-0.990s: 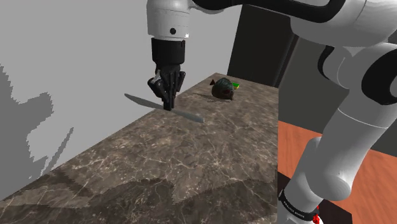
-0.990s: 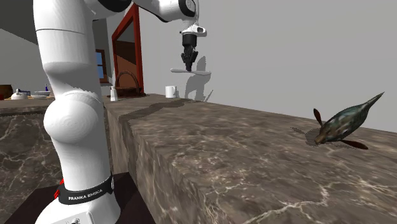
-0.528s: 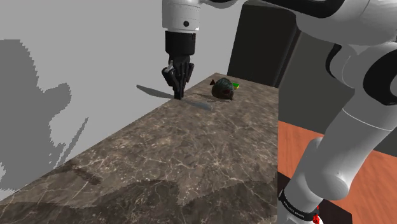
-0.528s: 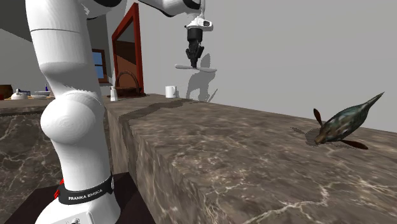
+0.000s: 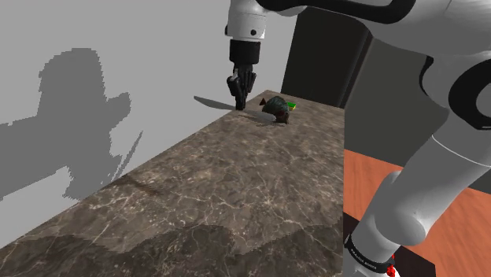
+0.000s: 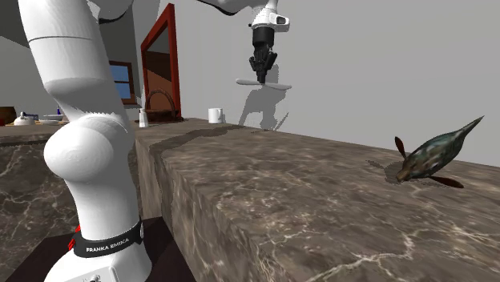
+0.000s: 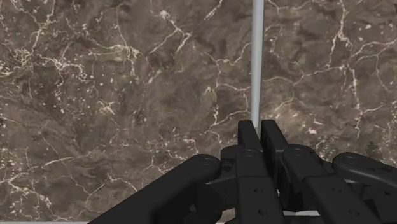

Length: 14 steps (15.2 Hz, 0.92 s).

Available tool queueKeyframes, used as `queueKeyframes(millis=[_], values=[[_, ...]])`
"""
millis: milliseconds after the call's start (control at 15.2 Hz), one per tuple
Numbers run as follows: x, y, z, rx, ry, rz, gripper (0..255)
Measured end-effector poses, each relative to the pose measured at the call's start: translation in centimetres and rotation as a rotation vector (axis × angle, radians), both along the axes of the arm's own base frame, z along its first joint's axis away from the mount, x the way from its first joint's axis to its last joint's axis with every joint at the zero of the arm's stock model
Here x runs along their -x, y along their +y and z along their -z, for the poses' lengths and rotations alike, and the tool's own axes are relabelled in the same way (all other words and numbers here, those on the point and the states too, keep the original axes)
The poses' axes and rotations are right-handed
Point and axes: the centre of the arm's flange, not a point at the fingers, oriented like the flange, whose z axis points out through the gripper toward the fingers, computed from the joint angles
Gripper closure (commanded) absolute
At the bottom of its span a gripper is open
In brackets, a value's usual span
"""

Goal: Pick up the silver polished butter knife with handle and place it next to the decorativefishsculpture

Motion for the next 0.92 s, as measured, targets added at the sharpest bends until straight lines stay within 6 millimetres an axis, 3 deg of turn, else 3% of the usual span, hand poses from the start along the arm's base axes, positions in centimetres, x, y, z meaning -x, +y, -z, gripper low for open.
queueKeyframes(millis=[924], values=[[-4.9,-17.7,-0.1,-0.001,0.000,0.000,255]])
